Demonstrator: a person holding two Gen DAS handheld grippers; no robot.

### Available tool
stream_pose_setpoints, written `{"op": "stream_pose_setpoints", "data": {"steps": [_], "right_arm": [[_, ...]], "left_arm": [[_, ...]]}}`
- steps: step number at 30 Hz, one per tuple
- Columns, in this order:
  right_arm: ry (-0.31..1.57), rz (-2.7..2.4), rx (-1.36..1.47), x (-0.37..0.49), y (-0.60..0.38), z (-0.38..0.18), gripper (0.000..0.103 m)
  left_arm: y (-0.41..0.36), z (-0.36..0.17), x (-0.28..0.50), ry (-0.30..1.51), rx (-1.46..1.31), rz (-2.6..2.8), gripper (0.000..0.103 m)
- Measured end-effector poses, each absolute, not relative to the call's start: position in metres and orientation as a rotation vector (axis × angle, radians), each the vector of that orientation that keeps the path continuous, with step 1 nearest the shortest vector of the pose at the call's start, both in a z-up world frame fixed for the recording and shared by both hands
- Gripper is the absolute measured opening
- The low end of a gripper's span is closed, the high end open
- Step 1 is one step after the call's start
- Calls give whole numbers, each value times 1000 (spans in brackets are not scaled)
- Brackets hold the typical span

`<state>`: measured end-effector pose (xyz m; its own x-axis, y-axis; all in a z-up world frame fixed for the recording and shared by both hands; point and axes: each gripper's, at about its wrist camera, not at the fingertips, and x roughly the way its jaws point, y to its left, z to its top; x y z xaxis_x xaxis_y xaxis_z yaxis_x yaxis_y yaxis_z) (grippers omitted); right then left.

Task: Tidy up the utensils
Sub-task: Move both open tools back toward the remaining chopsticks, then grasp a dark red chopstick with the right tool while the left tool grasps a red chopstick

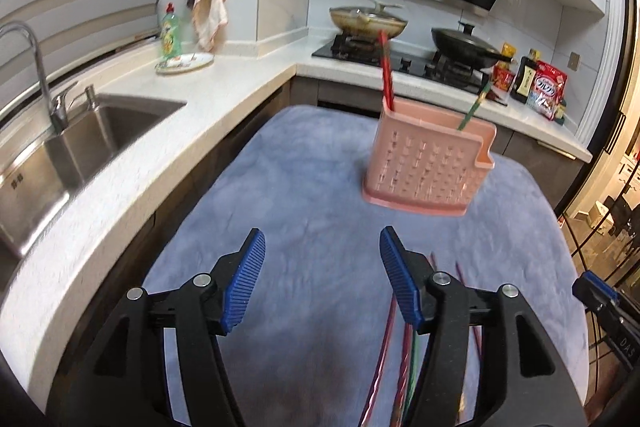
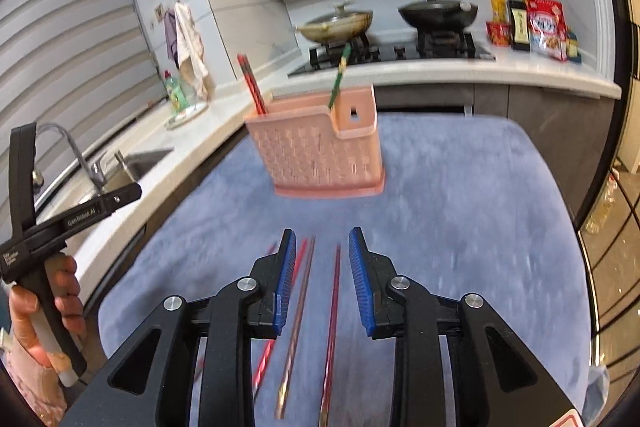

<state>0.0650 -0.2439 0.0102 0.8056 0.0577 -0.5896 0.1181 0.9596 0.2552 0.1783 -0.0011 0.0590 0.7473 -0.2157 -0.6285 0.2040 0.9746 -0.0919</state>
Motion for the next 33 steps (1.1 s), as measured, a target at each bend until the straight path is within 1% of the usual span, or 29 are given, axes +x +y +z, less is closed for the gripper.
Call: {"op": "stream_pose_setpoints", "data": {"steps": [6,14,19,27,32,33], "right_arm": [[733,-45,300,35,-226,-36,27],[801,-41,262,15,-205,-73,27],[825,-38,267,11,-199,-88,27],[855,-41,266,12,-195,-104,27],[853,-49,258,12,-196,-107,22],[852,-51,259,12,-197,-107,20]], "left_arm": [[16,20,149,766,-24,-198,57],[15,-16,119,826,22,-186,57],[16,-31,106,854,31,-192,65],[8,-42,92,861,56,-221,70],[-1,-49,87,876,72,-246,70],[-2,-51,86,879,74,-252,70]]}}
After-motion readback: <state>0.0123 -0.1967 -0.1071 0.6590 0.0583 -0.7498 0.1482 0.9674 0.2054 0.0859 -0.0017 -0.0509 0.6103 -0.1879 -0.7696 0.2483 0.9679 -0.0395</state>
